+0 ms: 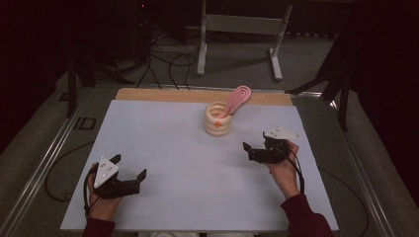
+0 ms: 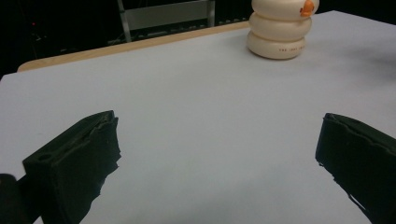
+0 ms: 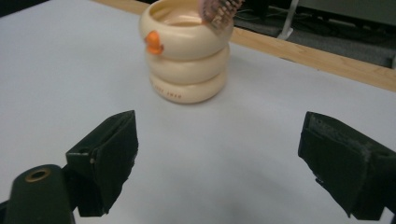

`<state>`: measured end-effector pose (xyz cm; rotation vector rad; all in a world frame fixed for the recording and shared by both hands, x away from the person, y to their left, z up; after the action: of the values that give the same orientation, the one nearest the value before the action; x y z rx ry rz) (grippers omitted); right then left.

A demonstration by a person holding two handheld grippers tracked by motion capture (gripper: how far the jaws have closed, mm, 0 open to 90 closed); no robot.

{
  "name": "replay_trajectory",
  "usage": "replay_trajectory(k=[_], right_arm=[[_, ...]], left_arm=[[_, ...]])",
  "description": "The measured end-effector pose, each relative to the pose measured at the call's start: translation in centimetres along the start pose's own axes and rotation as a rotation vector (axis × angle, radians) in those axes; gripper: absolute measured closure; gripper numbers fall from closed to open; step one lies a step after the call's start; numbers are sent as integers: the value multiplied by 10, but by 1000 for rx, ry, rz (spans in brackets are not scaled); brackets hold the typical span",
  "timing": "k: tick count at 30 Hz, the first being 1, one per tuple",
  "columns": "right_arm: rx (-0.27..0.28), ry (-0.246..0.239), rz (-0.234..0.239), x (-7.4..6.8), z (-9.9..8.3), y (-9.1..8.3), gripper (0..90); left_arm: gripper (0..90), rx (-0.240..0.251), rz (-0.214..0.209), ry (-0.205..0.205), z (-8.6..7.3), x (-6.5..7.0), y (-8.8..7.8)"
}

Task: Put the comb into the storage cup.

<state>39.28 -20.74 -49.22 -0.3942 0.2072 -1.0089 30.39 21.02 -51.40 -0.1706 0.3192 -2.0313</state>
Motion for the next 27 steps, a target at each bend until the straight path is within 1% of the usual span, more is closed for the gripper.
replay_trajectory(k=[2, 3, 4, 5, 6, 7, 9, 11, 12, 13, 15, 16, 17, 19, 20, 21, 23, 25, 27], right_arm=[[15, -12, 4, -2, -3, -7, 121], [27, -20, 3, -2, -5, -15, 121], [27, -20, 3, -2, -5, -15, 121], [41, -18, 6, -3, -6, -21, 121], [41, -18, 6, -3, -6, -21, 121], [67, -21, 10, -4, -6, -28, 121], [75, -23, 9, -4, -6, -31, 122], [100, -17, 12, -5, -8, -37, 121], [120, -12, 10, -5, -10, -41, 123], [120, -12, 10, -5, -10, -41, 123], [148, -9, 5, -7, -13, -47, 124], [159, -15, -3, -8, -16, -50, 124], [159, -15, -3, -8, -16, -50, 124], [171, -30, -13, -10, -26, -55, 122], [171, -30, -13, -10, -26, -55, 122], [180, -18, -25, -10, -35, -59, 115], [182, -5, -34, -8, -41, -61, 109], [179, -5, -40, -7, -45, -62, 109], [183, 5, -39, -7, -48, -64, 109]], left_arm=[[1, -2, 8, 12, 2, -3, -2], [1, 2, 16, 17, 4, -5, -4], [1, 2, 16, 17, 4, -5, -4], [0, 4, 17, 18, 5, -6, -6], [0, 8, 17, 19, 7, -7, -7], [1, 9, 17, 18, 8, -8, -8], [1, 10, 18, 22, 10, -9, -9], [1, 12, 18, 25, 11, -10, -10], [1, 15, 29, 48, 13, -10, -13], [1, 15, 29, 48, 13, -10, -13], [1, 24, 27, 54, 15, -10, -14], [1, 29, 26, 51, 16, -10, -15], [1, 29, 26, 51, 16, -10, -15], [0, 32, 24, 51, 17, -11, -16], [1, 32, 24, 51, 17, -11, -16], [0, 38, 26, 52, 17, -11, -17], [1, 54, 30, 53, 19, -11, -18], [1, 56, 30, 54, 19, -10, -18], [1, 60, 27, 56, 19, -10, -18]])
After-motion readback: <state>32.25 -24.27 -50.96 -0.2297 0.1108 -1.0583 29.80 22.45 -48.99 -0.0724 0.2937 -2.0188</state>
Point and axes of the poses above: each handheld gripper's, and its own axes: y roughly forward along the jaws, z roughly out of its top, x roughly to its right, the point moved 7 cm from there along y, roughly forward along the jaws, and after that the axes turned 6 degrees about x, right-handed, at the moved point
